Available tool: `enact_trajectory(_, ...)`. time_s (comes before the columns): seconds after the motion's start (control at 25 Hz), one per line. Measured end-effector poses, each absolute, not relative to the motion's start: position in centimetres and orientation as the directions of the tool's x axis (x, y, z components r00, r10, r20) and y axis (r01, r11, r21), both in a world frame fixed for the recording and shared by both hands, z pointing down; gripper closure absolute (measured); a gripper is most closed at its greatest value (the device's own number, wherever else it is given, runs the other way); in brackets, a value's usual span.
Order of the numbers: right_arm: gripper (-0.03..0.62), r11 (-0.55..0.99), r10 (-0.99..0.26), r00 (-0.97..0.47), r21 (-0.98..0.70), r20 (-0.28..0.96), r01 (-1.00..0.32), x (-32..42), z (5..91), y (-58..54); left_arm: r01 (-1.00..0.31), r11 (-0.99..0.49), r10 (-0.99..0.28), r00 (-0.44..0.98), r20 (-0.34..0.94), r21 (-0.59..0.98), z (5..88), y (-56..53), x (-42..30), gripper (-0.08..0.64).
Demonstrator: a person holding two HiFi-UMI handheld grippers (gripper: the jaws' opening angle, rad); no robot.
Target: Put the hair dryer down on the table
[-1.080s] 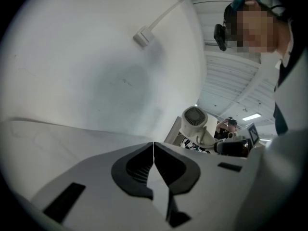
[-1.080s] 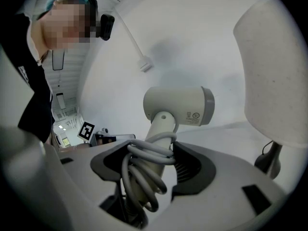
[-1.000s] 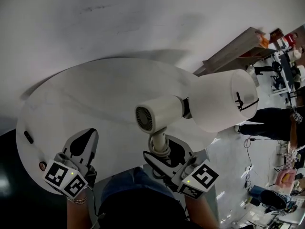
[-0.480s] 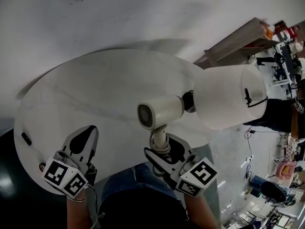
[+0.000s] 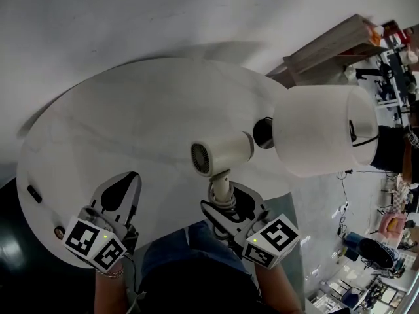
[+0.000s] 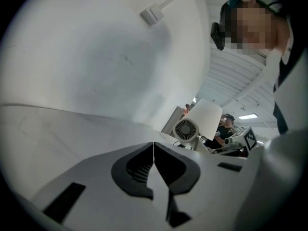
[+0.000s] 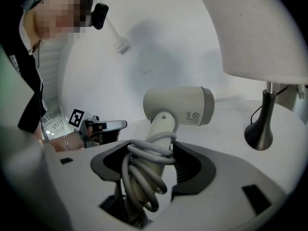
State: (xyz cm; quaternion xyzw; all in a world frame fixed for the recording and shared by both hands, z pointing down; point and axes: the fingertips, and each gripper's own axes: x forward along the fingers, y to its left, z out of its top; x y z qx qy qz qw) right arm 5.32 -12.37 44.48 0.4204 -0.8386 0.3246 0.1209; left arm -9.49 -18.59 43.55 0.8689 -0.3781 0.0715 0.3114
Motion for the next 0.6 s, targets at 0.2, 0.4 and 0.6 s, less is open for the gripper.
enact_trajectory(0.2,0.307,0.415,-0.608,-0.606,-0.445,0.512,-0.793,5.5,45.8,-12.6,-0.708,-0.514,-0.603,0.699,0.383,0.483,44.4,-19.1,-9.8,0.543)
enact_trajectory(0.4,0.307,0.387,-0.596,-0.595,-0.456,0.540,-0.801,5.9,47.4,-13.1,-0.715,-0.485,-0.603,0.690,0.400,0.503,45.5,-19.2,-10.1,0.543)
enact_trajectory(0.6,0.307,0.381,-0.570,-0.584,-0.443,0.579,-0.811,5.9,48.8,-13.2,-0.725,-0.460,-0.602,0.679,0.420,0.513,46.6,-18.9,-10.4,0.543)
